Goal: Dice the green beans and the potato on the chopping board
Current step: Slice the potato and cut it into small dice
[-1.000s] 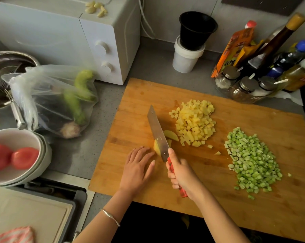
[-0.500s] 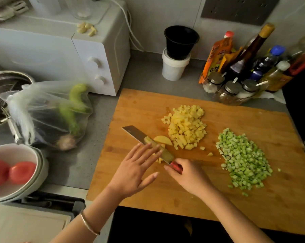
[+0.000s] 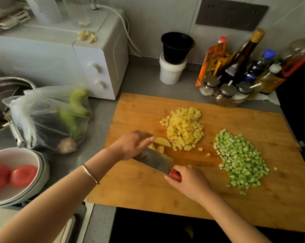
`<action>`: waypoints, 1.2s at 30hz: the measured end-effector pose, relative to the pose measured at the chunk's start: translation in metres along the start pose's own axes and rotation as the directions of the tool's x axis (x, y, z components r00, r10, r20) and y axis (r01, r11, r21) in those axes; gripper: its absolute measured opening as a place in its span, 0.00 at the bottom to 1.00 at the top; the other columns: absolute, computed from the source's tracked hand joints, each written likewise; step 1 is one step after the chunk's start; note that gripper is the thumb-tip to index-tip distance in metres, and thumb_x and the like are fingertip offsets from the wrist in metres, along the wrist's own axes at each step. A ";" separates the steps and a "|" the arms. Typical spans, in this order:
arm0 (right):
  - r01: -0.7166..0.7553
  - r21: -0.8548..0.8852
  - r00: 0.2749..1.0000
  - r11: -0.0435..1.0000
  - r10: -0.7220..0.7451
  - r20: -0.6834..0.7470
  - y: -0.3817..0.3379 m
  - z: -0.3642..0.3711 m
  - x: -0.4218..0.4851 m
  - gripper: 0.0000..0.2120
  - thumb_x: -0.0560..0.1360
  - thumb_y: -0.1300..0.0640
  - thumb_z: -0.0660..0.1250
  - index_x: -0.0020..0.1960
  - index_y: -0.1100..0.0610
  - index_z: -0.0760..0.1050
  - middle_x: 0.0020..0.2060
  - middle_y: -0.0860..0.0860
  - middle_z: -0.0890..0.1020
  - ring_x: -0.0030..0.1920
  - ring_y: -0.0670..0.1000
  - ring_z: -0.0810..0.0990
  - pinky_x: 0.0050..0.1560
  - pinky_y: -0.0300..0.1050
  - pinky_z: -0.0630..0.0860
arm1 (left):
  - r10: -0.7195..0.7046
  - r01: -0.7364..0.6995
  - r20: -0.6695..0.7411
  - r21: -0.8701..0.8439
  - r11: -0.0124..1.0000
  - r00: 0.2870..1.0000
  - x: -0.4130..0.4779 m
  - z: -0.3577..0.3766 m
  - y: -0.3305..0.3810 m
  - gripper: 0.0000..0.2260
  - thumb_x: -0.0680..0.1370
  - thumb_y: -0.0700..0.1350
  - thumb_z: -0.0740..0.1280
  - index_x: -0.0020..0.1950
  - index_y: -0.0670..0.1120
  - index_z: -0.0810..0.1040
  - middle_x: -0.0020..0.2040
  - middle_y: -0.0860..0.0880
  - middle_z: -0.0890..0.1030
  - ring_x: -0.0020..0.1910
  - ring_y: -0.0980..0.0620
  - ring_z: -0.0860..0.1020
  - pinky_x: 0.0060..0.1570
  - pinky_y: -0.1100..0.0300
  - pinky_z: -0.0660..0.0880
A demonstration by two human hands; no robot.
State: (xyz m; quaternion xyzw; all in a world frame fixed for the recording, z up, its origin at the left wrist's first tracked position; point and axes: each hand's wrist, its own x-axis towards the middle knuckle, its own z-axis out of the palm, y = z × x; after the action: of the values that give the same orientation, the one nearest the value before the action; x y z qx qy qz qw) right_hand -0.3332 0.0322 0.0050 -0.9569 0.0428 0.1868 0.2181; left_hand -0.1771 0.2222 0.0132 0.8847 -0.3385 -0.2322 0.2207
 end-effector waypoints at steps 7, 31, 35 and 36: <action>-0.108 0.490 0.994 0.865 0.099 0.044 0.012 -0.003 -0.006 0.18 0.77 0.46 0.68 0.35 0.54 0.68 0.27 0.46 0.66 0.28 0.45 0.64 0.33 0.43 0.60 | -0.069 -0.129 -0.700 -0.226 0.966 0.711 -0.008 -0.025 -0.015 0.17 0.82 0.53 0.52 0.61 0.45 0.75 0.57 0.51 0.77 0.58 0.54 0.74 0.57 0.57 0.70; -0.238 0.969 0.960 0.071 0.166 0.223 0.004 -0.033 0.004 0.16 0.80 0.50 0.58 0.36 0.55 0.66 0.23 0.49 0.62 0.19 0.44 0.58 0.21 0.36 0.57 | 0.233 -0.204 -0.071 0.288 0.936 0.970 0.018 0.082 -0.043 0.50 0.67 0.74 0.62 0.77 0.54 0.39 0.77 0.51 0.39 0.76 0.50 0.39 0.73 0.52 0.36; -0.218 0.974 0.962 0.066 0.181 0.203 0.015 -0.037 -0.001 0.15 0.76 0.48 0.61 0.35 0.55 0.67 0.23 0.49 0.62 0.19 0.44 0.58 0.20 0.36 0.58 | 0.327 -0.313 0.027 0.367 0.876 0.945 0.051 0.074 -0.037 0.53 0.59 0.78 0.61 0.77 0.55 0.47 0.77 0.51 0.54 0.77 0.47 0.47 0.74 0.46 0.40; -0.219 0.974 0.962 0.064 0.183 0.204 0.017 -0.036 -0.002 0.15 0.75 0.48 0.62 0.35 0.55 0.67 0.23 0.49 0.62 0.19 0.44 0.58 0.20 0.36 0.58 | 0.330 -0.322 0.042 0.358 0.876 0.943 0.056 0.074 -0.033 0.52 0.59 0.78 0.62 0.76 0.55 0.51 0.76 0.51 0.58 0.76 0.48 0.50 0.75 0.46 0.43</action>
State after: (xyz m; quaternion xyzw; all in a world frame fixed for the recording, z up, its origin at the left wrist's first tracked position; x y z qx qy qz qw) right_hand -0.3254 0.0010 0.0293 -0.5432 0.2856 0.1504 0.7751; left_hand -0.1644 0.1882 -0.0783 0.8426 -0.5171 -0.1168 0.0946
